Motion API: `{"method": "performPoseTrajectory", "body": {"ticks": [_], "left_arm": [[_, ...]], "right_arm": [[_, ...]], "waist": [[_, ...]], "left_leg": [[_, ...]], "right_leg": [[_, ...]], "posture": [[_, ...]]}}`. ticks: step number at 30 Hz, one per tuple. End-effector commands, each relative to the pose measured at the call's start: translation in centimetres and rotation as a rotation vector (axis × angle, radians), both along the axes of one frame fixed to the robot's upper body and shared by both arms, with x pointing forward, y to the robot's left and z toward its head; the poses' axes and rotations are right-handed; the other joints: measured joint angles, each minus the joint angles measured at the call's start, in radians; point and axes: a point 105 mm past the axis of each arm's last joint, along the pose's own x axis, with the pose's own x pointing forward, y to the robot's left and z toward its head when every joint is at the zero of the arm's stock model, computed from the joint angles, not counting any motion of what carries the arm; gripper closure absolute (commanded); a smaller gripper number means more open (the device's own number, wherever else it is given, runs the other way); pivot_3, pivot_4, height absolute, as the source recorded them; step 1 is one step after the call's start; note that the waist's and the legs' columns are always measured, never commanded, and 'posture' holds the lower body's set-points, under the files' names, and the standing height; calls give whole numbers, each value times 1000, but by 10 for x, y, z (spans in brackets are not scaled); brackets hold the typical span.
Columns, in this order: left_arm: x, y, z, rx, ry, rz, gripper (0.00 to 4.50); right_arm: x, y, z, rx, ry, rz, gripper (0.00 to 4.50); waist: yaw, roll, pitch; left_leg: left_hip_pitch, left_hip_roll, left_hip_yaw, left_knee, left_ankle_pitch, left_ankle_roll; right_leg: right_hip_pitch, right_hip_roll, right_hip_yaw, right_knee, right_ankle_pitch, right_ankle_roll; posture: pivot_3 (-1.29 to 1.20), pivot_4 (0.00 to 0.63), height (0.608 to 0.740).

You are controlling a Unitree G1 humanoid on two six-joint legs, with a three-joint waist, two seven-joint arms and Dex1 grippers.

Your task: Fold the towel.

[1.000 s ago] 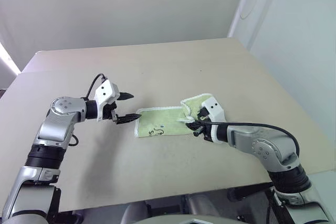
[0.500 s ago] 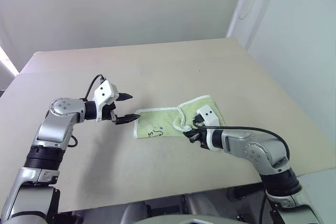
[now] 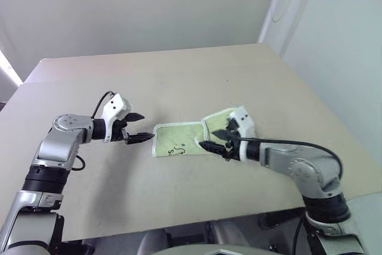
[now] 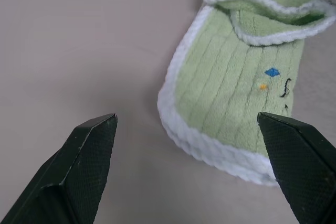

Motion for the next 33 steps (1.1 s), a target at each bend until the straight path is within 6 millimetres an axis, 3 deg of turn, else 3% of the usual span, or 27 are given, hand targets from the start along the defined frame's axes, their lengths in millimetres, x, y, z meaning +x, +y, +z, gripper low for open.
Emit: {"method": "performPoseTrajectory", "body": {"ticks": [1, 3, 8, 15, 19, 21, 24, 29, 33], "left_arm": [[0, 3, 17, -35, -5, 27, 0], [-2, 3, 15, -55, 30, 49, 0], [-5, 2, 8, -51, 51, 69, 0], [-5, -2, 21, -95, 28, 77, 0], [-5, 4, 24, -131, 56, 124, 0], [-6, 7, 24, -144, 76, 149, 0], [-7, 6, 18, -153, 132, 183, 0], [-6, 1, 4, -199, 301, 279, 0], [-6, 0, -6, -202, 451, 318, 0]], "right_arm": [[-2, -8, 50, 123, -143, 56, 1115], [13, -24, 55, 118, -170, -12, 1115], [51, -41, 30, 45, -193, -180, 1115], [70, -31, -35, -92, -186, -228, 1115], [75, -37, -81, -258, -163, -279, 1115], [76, -41, -94, -324, -179, -282, 1115], [79, -42, -88, -307, -203, -295, 1115], [88, -40, -35, -150, -297, -337, 1115], [88, -37, -5, -55, -320, -353, 1115]], "waist": [[0, 0, 0], [0, 0, 0], [-2, -1, 0], [0, -1, 0], [-2, -1, -1], [-3, -2, -1], [-3, -3, -2], [-2, -3, -1], [-3, -2, -1]], "left_leg": [[0, 0, 0, 0, 0, 0], [0, 0, 0, 0, 0, 0], [1, 0, 0, 0, 0, 0], [0, 0, 0, 0, 0, 0], [0, 0, 1, 0, 0, 0], [1, 0, 1, 0, 0, 0], [2, 0, 1, 0, 0, 0], [6, -1, 0, 2, 1, -1], [4, -1, -2, 2, 1, -1]], "right_leg": [[0, 0, 0, 0, 0, 0], [0, 0, 0, 0, 0, 0], [1, 0, 0, 1, 0, 0], [-1, 0, 0, 2, 0, 0], [-1, 0, 1, 3, 0, 0], [-1, 0, 1, 4, 0, 0], [1, 0, 1, 5, 0, 0], [3, 0, 2, 7, 0, -1], [1, 1, 2, 7, 0, 0]], "posture": [[0, 0, 712], [0, 0, 712], [0, 0, 712], [0, 0, 712], [0, 0, 712], [0, 0, 712], [0, 0, 712], [0, 0, 712], [0, 0, 712]]}}
